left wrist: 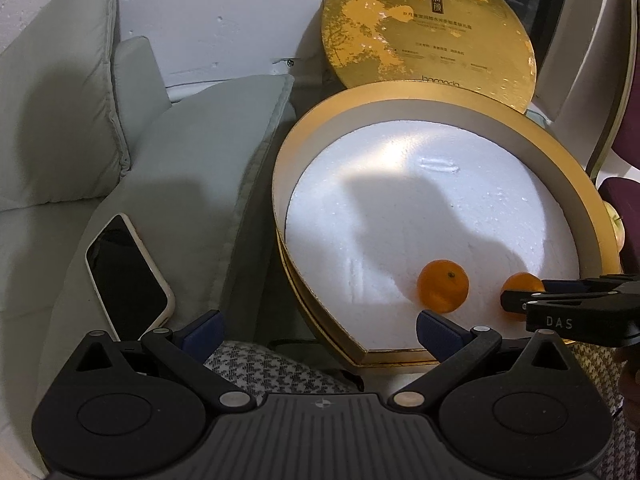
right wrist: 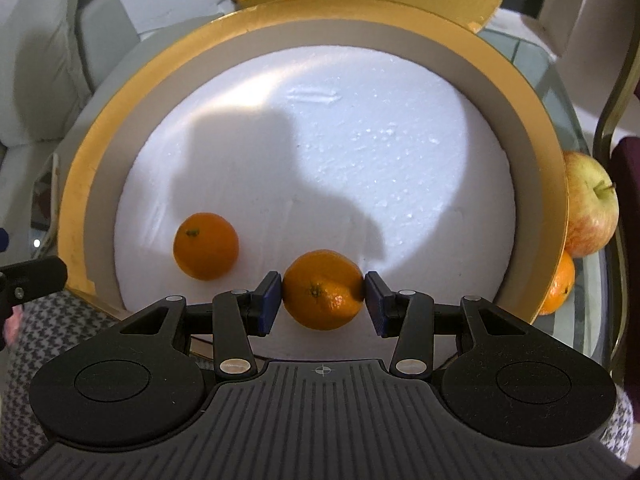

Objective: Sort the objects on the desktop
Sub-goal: 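Carry the mandarin into the gold box and release it beside the first, then withdraw the right gripper and move it toward the last mandarin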

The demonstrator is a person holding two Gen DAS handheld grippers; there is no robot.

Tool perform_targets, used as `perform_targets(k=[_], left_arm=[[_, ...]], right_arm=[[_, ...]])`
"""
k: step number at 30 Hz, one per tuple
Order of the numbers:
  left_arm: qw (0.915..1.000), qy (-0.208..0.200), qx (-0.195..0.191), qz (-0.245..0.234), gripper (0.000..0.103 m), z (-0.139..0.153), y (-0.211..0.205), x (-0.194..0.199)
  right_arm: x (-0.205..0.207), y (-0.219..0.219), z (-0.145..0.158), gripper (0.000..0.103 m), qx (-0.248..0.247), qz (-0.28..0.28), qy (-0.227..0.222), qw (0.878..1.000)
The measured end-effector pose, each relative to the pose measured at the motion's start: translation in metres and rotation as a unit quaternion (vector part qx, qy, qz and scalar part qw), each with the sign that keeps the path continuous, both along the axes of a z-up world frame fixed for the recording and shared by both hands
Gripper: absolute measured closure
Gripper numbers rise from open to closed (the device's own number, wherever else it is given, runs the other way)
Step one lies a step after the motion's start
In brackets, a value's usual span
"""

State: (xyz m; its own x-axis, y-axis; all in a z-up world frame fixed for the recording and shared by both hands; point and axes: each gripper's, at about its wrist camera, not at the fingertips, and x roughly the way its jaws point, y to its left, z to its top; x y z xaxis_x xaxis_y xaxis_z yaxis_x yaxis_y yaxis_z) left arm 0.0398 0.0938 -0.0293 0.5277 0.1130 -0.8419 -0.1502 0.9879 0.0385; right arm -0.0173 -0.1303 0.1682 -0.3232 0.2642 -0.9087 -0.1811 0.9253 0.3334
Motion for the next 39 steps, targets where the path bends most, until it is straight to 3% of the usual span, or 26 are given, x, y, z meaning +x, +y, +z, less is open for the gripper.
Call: perform_targets(k=[2,12,24,39], left_arm=[[1.0,0.0,0.001,-0.001,0.001,0.0,-0.001,-0.001],[0.9999,-0.004,0.006,-0.011,0.001,0.007,-0.008,-0.008],[0.9986,-0.021,0.03,-0.039,0.001,0.027,-0.034,-0.03],[0.9932,-0.034,0.068,-0.088,0.001,0.037,-0.069,-0.052]], right_arm=[[0.0,0.0,-0.001,0.05,0.002,-0.001,0.003,1.0],[0.003,-0.013,0.015,0.047,0.007,-0.016,0.0,1.0],[0.002,-0.047,0.094,0.027,0.024,-0.058,-0.065,0.996],[-0.027,-0.069,0.119,0.026,0.043,-0.096,-0.056,0.993]])
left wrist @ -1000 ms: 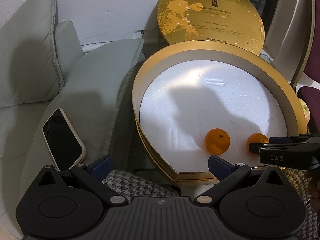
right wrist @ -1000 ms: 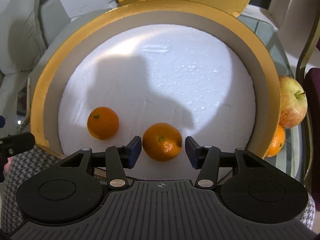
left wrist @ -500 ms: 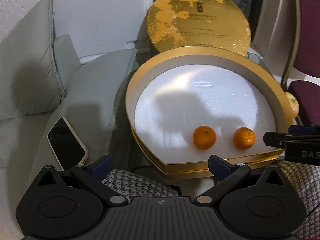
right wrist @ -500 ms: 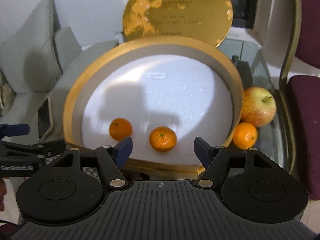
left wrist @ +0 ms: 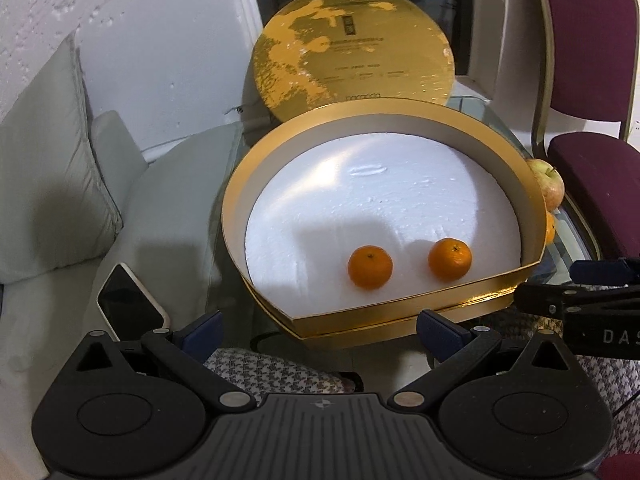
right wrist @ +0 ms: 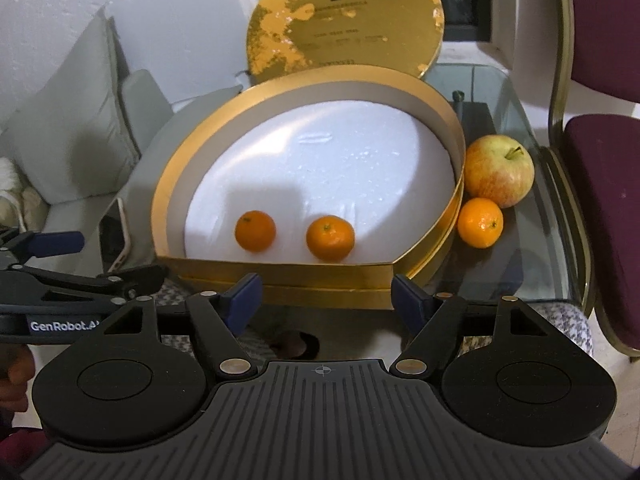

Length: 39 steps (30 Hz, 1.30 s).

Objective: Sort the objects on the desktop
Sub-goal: 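Withdraw the right gripper and move it toward the last mandarin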

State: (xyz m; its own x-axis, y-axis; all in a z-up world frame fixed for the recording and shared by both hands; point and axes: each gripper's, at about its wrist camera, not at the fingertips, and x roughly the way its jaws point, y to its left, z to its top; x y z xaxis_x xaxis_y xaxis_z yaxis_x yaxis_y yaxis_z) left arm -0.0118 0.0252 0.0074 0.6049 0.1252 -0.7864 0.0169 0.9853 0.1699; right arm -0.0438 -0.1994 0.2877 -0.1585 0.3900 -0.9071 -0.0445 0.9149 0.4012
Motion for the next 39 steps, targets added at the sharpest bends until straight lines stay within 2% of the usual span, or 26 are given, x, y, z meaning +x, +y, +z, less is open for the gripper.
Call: perform_targets(k=[10,21,27,32,39], left_arm=[[0.9997,-0.001,0.02,-0.015,0.001,0.0,-0.01,-0.001],[0.9987,0.008,0.035,-0.036,0.001,-0.002,-0.025,0.013],[0.9977,0.016,0.042,-0.051,0.001,-0.002,-0.041,0.025],[0.9956,0.026,0.055,-0.071,0.001,-0.007,-0.056,0.033],[0.9946,0.037,0.065,-0.072,0.001,-0.012,-0.066,0.05]], right_arm=[[-0.004,-0.008,0.001,0.025,0.008,-0.016,0.012,1.0],[-0.006,-0.064,-0.015,0.024,-0.026,-0.105,0.041,0.993],[-0.008,-0.08,-0.032,0.024,-0.021,-0.132,0.055,0.989],[-0.009,-0.098,-0.05,0.025,-0.01,-0.183,0.067,0.981],[-0.004,-0.123,-0.085,0.026,-0.007,-0.25,0.082,0.965]])
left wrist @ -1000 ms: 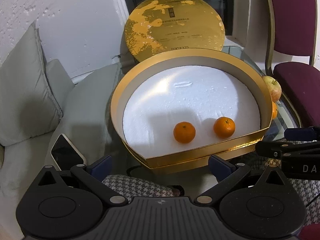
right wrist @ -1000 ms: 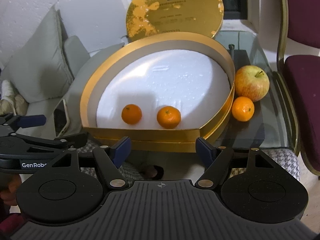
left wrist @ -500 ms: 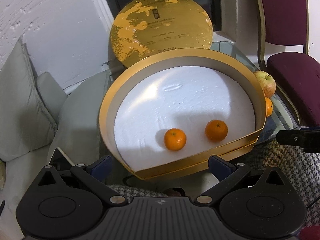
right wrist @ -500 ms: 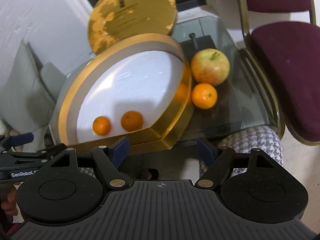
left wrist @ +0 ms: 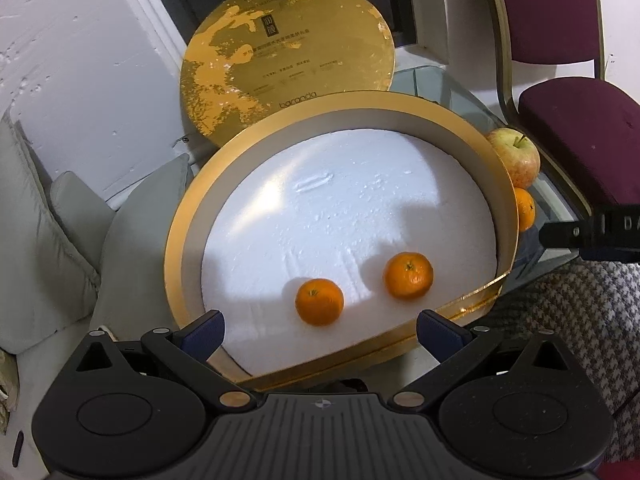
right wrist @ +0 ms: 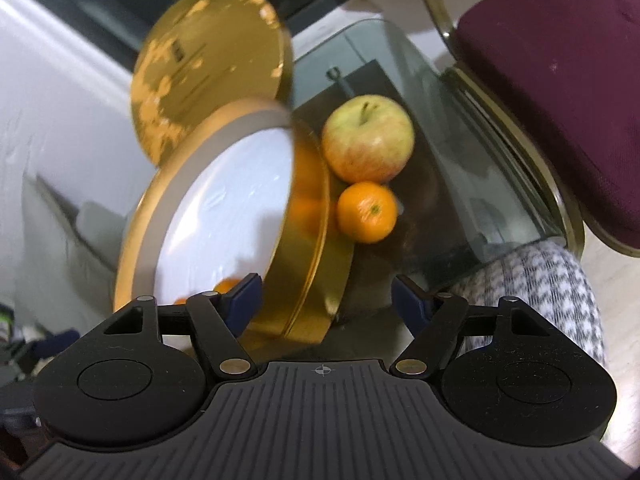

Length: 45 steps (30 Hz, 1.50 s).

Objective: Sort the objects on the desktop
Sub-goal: 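Withdraw the right gripper and move it toward the last mandarin, then grasp the last mandarin orange with the right gripper, then carry the mandarin into the gold box and release it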

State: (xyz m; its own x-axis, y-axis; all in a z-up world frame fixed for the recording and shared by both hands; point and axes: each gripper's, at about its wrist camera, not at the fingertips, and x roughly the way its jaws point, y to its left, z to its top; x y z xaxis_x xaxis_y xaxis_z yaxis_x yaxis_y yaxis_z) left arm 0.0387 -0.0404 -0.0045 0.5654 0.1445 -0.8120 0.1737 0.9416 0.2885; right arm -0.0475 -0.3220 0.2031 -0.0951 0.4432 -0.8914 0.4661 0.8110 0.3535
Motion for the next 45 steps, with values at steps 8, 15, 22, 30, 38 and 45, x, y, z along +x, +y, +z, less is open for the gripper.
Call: perform_targets(k=[8,15,22,30,38,45], left_arm=[[0.9999,0.014,0.008,-0.003,0.001,-0.008,-0.007,0.015],[0.9996,0.024,0.012,0.001,0.001,-0.014,-0.009,0.025],[0.9994,0.032,0.014,0.003,0.001,-0.02,-0.008,0.028],[0.9993,0.034,0.011,0.008,0.001,-0.021,-0.004,0.025],[0.9995,0.026,0.0,0.017,0.001,-0.015,0.006,0.016],[0.9994,0.02,-0.02,0.018,0.001,-0.013,0.02,0.0]], right_arm=[[0.004,-0.024,-0.046,0.028,-0.004,-0.081,0.019,0.997],[0.002,-0.03,-0.074,0.033,0.006,-0.11,0.029,0.994],[0.001,-0.029,-0.091,0.04,0.02,-0.122,0.037,0.992],[-0.002,-0.024,-0.098,0.053,0.016,-0.125,0.046,0.991],[-0.001,-0.021,-0.076,0.054,-0.019,-0.098,0.046,0.994],[-0.002,-0.022,-0.037,0.054,-0.055,-0.067,0.046,0.995]])
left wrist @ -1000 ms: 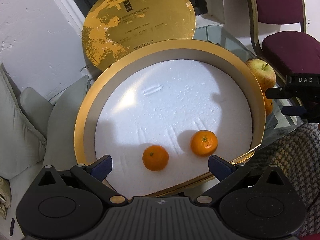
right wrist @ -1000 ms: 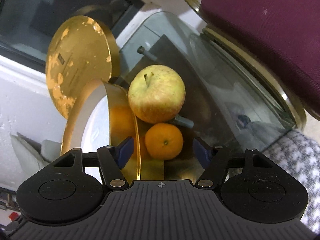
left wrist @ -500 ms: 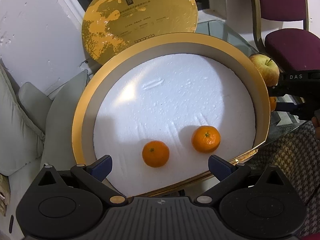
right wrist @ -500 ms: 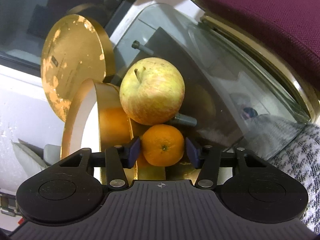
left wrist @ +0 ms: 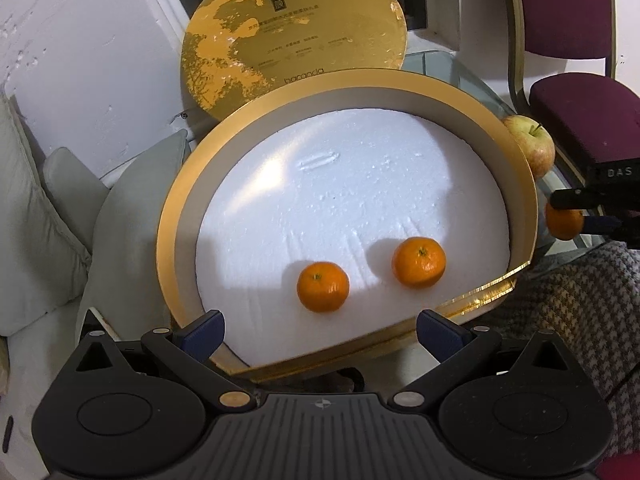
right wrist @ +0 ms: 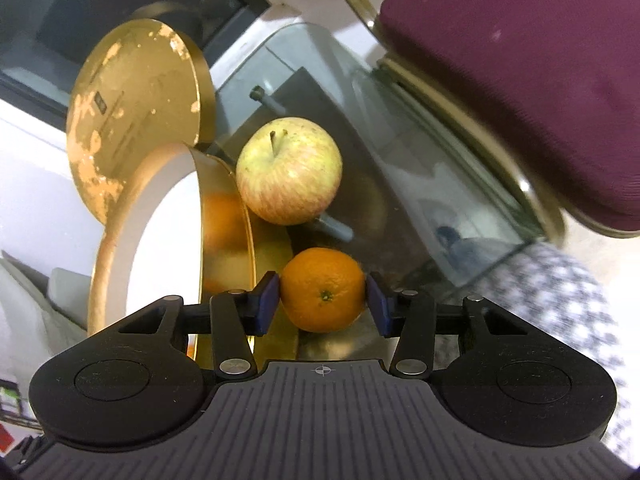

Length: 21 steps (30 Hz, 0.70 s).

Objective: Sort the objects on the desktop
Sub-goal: 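Carry the mandarin into the gold box and release it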

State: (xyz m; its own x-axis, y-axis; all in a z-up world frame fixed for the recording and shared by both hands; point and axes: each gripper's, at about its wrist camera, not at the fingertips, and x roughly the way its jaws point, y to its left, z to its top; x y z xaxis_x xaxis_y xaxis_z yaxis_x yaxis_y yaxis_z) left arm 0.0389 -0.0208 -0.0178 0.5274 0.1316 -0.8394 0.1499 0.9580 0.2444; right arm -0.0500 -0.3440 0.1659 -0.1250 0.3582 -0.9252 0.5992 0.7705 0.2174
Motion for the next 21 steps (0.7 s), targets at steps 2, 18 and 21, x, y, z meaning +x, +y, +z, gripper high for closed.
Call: perform_targets(k=[2,18,21], left_arm=[[1.0,-0.003,-0.006,0.006,0.001,0.001,0.008,-0.004],[0.9853,-0.063,-0.069,0.143,0.001,0.021,0.114,0.001],[0.984,-0.046,-0.08,0.153,0.001,0.01,0.123,0.002]], right_arm=[[0.007,0.004,0.015,0.054,-0.006,0.012,-0.014,1.0],[0.078,0.152,0.05,0.054,0.042,0.206,-0.104,0.972],[0.079,0.179,0.03,0.054,0.052,0.233,-0.083,0.968]])
